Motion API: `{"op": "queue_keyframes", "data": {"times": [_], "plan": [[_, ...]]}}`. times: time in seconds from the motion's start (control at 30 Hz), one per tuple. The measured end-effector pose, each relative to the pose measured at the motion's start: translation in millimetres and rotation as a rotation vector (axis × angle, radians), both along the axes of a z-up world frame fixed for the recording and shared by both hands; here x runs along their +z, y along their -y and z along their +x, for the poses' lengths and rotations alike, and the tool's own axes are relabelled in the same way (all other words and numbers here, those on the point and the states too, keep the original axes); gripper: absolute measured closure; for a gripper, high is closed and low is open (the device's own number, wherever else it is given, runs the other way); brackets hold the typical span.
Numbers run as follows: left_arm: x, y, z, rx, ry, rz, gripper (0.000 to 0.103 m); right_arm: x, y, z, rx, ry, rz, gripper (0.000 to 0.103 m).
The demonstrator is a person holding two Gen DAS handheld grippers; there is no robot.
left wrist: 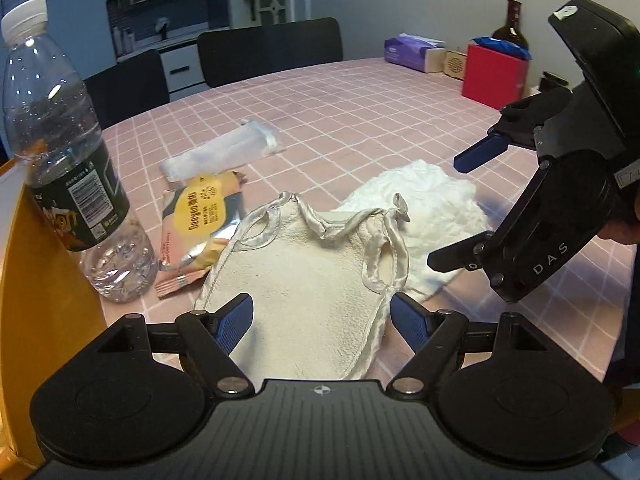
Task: Organize soft objects
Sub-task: 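Grasp the white cotton pouch with the left gripper while the right gripper holds the tissue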
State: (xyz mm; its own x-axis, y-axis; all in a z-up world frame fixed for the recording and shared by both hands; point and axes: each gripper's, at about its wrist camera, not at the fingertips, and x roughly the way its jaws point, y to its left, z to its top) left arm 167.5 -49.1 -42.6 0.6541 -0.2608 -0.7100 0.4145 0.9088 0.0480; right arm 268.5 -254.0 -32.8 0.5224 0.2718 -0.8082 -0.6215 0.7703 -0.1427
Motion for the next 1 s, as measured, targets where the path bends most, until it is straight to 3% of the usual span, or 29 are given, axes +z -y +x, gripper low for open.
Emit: {"op": "queue_keyframes", "data": {"times": [0.1, 0.2, 0.3, 0.37, 0.63, 0.73, 0.8, 0.9, 1.0], "plan": [[-4.1, 2.4, 2.9, 0.012, 0.000, 0.019, 0.011, -6.2, 1.5, 6.1, -0.023, 0.020, 0.033, 0.004], [-7.8, 5.9, 0.5, 0.035, 0.032, 0.078, 0.011, -19.3, 4.1, 13.7, -0.055, -0.057, 0.056, 0.011], [-4.1, 8.3, -8.9, 0.063, 0.112, 0.126, 0.011, -24.2, 11.3, 17.8, -0.101, -0.104, 0.117, 0.010], [-2.9, 8.8, -8.6, 0.095, 0.129, 0.139, 0.001, -24.7, 13.3, 19.6, -0.117, -0.125, 0.135, 0.012], [-24.6, -8.6, 16.4, 0.178, -0.026, 0.004, 0.000, -18.4, 3.7, 8.9, -0.074, -0.128, 0.131, 0.041], [-26.4, -9.9, 15.7, 0.186, -0.011, -0.003, 0.000, -16.7, 3.0, 7.4, -0.065, -0.127, 0.135, 0.055], [-26.3, -10.6, 15.2, 0.182, -0.008, -0.011, 0.004, -16.5, 2.3, 7.7, -0.061, -0.128, 0.136, 0.067], [-24.8, -10.2, 16.8, 0.178, 0.007, -0.013, 0.016, -15.8, -0.3, 5.5, -0.052, -0.125, 0.127, 0.071], [-21.9, -13.7, 17.4, 0.190, 0.019, -0.007, 0.039, -15.4, 0.4, 6.5, -0.057, -0.133, 0.131, 0.072]]}}
